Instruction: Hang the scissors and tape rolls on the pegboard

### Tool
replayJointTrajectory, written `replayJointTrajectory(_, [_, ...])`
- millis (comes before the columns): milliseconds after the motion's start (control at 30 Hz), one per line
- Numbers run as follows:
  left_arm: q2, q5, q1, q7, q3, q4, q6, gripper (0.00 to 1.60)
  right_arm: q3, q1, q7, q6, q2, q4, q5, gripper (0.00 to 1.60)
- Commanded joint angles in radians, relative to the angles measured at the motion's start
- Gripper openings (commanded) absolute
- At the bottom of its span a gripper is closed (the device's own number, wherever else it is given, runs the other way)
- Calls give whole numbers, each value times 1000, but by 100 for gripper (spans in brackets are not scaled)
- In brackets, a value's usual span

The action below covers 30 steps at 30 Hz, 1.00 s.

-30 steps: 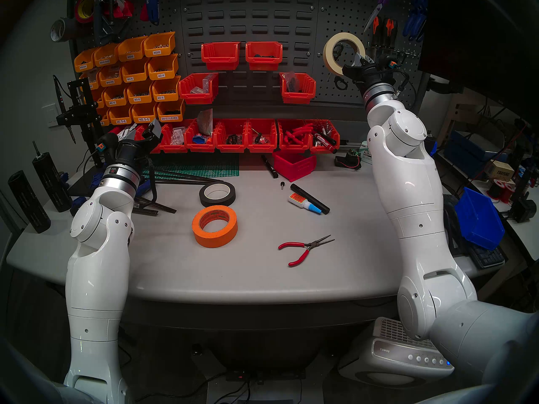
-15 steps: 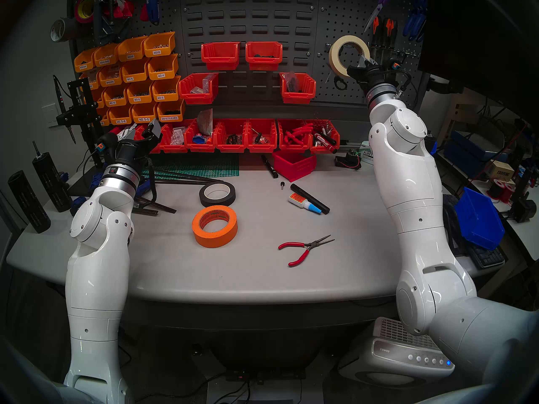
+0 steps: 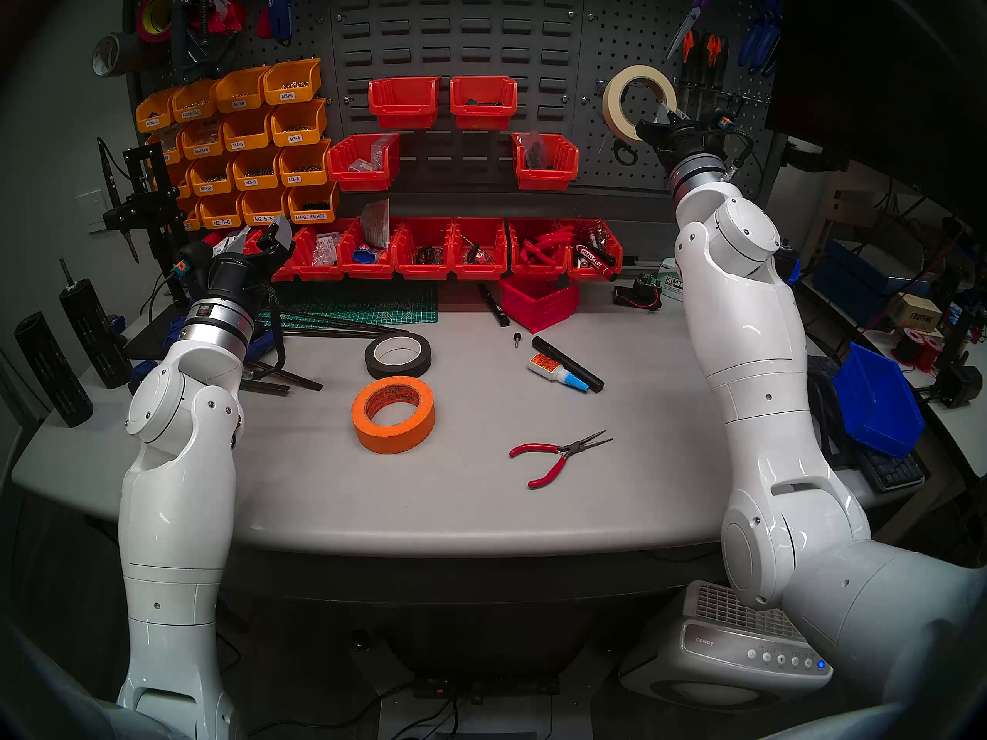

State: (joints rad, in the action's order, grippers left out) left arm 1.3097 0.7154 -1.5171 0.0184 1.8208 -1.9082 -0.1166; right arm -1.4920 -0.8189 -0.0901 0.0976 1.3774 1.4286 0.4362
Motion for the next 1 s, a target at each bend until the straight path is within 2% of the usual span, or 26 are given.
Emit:
replayJointTrajectory(0, [-4, 4, 32, 5, 3, -34, 11, 160, -5, 37, 24, 1, -19, 56, 4, 0])
replayJointTrajectory(333, [-5, 3, 42, 4, -11, -24, 12, 160, -7, 56, 15, -35, -13, 36, -3, 0])
replayJointTrajectory(967, [-5, -5, 50, -13, -6, -14, 17, 160, 31, 157, 7, -46, 33, -85, -32, 0])
